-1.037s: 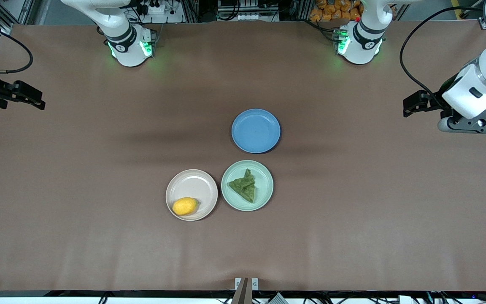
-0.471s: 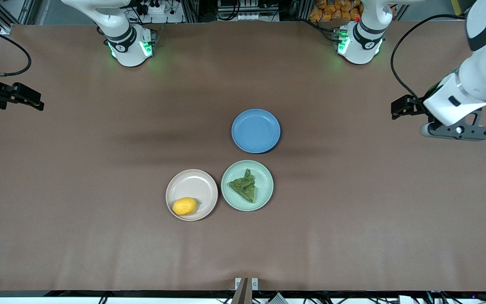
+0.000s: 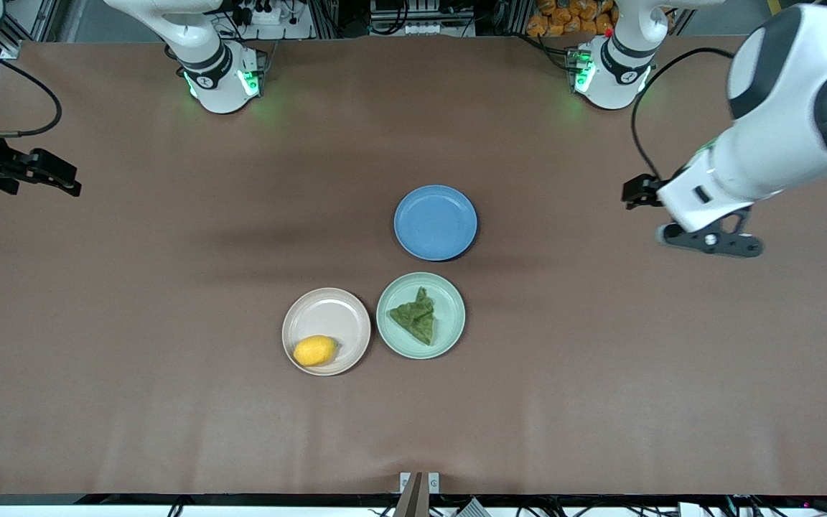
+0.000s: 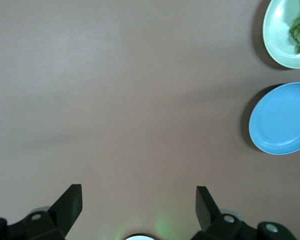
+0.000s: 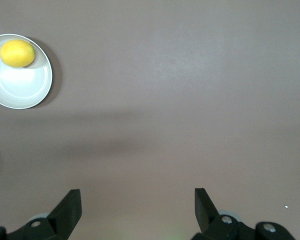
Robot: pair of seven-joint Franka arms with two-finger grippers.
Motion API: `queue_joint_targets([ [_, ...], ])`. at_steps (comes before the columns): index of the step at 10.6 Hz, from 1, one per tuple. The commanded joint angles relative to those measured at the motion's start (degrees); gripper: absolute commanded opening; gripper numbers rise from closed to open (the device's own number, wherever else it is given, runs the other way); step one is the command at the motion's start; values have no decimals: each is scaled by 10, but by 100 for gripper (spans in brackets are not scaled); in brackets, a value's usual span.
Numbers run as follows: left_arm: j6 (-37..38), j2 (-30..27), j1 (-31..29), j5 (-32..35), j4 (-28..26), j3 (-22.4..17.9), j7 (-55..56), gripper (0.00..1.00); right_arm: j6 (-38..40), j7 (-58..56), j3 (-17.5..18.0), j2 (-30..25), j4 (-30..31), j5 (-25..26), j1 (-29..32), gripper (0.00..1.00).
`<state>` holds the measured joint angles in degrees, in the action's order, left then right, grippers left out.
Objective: Pick lemon and lettuce from plates
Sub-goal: 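Reach the left gripper down to the lettuce on the green plate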
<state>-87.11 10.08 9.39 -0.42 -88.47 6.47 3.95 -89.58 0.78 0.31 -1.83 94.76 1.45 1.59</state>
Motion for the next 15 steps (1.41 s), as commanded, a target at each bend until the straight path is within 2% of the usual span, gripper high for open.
queue_joint_targets([
  [1, -32, 41, 30, -8, 7, 3, 1, 100, -27, 2, 7, -34, 46, -2, 6, 100],
  [5, -133, 106, 81, -30, 7, 2, 2, 100, -48, 2, 7, -25, 49, -2, 6, 100],
  [9, -267, 187, 127, -43, 8, 2, 3, 100, -55, 5, 7, -15, 49, -3, 6, 100],
  [11, -313, 229, 150, -45, 31, 2, 4, 100, -55, 17, 6, -9, 50, -60, 10, 100],
  [13, -360, 273, 167, -69, 61, 3, 34, 100, -69, 40, 6, -1, 50, -71, 8, 100],
  [15, -426, 305, 186, -93, 66, 2, 39, 100, -87, 48, 7, 9, 49, -71, -2, 100],
])
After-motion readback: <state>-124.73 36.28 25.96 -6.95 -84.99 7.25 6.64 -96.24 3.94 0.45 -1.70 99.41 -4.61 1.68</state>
